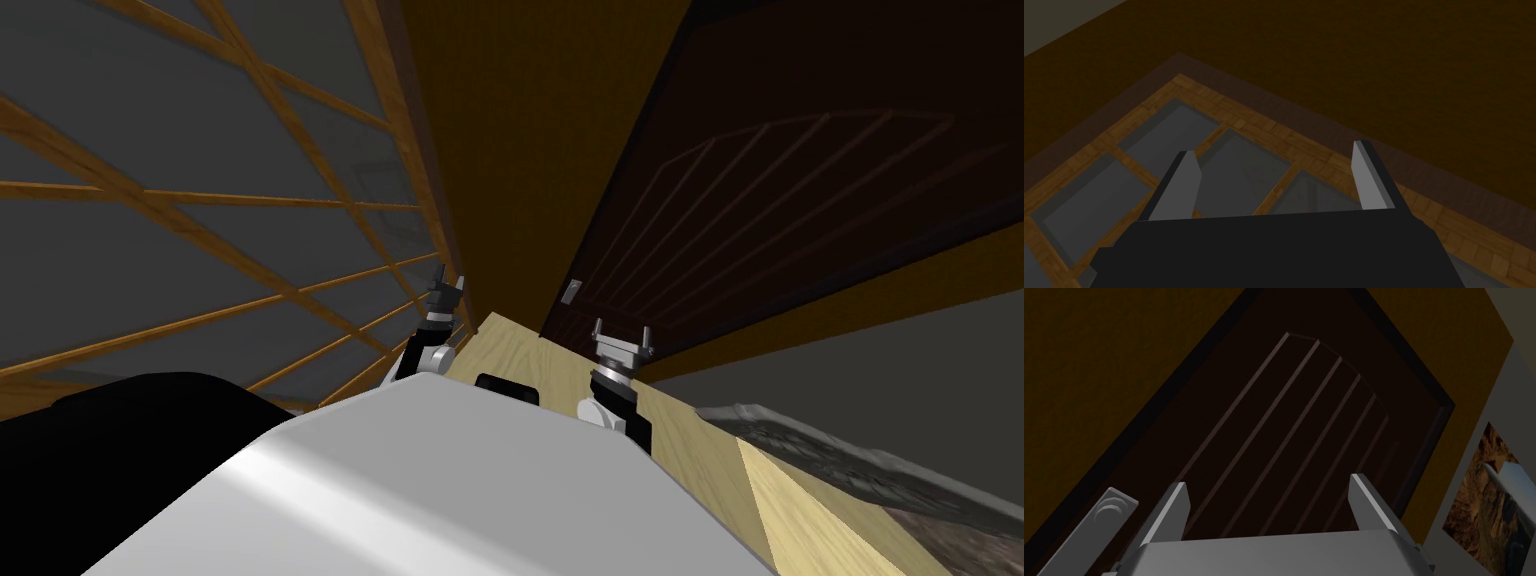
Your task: Pull the door open
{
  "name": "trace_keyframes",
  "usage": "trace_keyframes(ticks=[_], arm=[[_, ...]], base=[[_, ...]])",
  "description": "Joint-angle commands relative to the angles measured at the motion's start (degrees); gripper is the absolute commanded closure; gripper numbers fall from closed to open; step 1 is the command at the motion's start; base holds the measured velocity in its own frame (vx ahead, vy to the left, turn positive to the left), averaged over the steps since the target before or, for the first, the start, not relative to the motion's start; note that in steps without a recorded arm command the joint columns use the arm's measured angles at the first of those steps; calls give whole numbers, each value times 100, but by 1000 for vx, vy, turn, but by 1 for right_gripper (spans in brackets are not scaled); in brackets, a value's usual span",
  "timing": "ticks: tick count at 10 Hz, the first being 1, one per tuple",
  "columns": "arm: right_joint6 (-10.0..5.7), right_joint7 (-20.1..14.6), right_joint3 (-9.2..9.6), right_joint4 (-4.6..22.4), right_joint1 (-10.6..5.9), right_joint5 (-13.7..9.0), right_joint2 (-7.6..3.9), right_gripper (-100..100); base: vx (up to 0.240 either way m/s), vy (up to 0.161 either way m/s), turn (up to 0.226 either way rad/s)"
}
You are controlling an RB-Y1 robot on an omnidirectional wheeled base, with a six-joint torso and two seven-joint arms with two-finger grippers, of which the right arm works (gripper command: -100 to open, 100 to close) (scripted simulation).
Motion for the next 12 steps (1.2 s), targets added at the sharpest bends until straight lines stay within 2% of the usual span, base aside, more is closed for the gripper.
trace_keyframes(ticks=[1,12], arm=[[-2,-167,38,82,23,-202,-70,-100],[-84,-1190,335,793,75,-1479,-502,-100]], base=[[101,-5,64],[98,-15,47]])
